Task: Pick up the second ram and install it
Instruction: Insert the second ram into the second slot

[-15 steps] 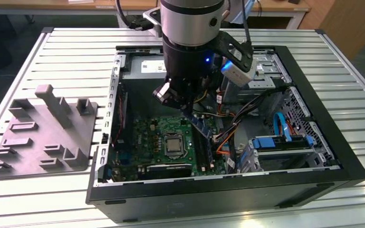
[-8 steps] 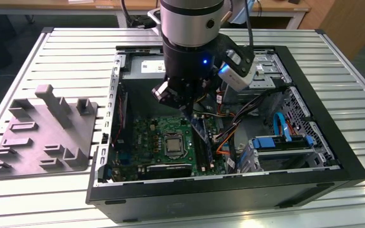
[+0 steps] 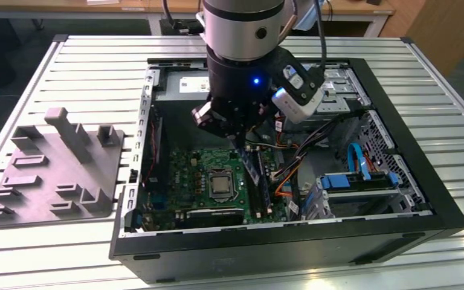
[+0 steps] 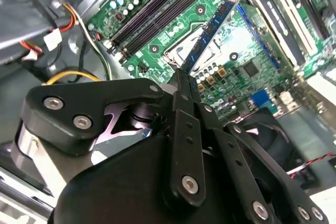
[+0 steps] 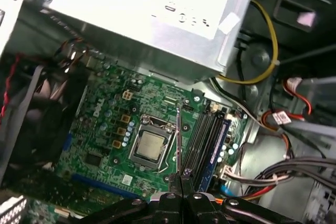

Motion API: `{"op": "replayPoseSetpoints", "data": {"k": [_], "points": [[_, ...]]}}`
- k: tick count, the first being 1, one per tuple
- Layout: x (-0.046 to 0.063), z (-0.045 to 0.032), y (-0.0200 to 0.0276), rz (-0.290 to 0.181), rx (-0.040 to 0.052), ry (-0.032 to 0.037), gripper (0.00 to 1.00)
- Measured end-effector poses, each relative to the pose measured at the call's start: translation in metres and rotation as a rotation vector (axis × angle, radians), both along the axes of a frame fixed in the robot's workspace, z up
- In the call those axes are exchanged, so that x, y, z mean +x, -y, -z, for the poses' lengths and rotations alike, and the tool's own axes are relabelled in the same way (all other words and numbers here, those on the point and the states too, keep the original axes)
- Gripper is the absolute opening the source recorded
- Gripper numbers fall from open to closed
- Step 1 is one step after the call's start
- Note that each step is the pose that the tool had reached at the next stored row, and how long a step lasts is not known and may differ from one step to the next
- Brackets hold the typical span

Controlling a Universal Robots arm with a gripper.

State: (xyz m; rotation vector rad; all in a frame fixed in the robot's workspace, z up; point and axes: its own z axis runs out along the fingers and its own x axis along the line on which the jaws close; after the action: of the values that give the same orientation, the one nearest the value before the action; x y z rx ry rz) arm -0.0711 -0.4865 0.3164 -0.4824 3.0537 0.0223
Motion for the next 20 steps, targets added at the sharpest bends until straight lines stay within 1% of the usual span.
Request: {"op": "replayPoseSetpoints", "data": {"k": [17,19,20], "points": [[0.0000,0.0035,0.0000,0.308,0.0000,-0.0001,0.11],[0.0000,0.0040,0.0000,0.343,-0.0001,-0.0001,0.11],[0.0000,0.0040,0.0000,0.350,-0.0001,-0.0001,0.11]]}}
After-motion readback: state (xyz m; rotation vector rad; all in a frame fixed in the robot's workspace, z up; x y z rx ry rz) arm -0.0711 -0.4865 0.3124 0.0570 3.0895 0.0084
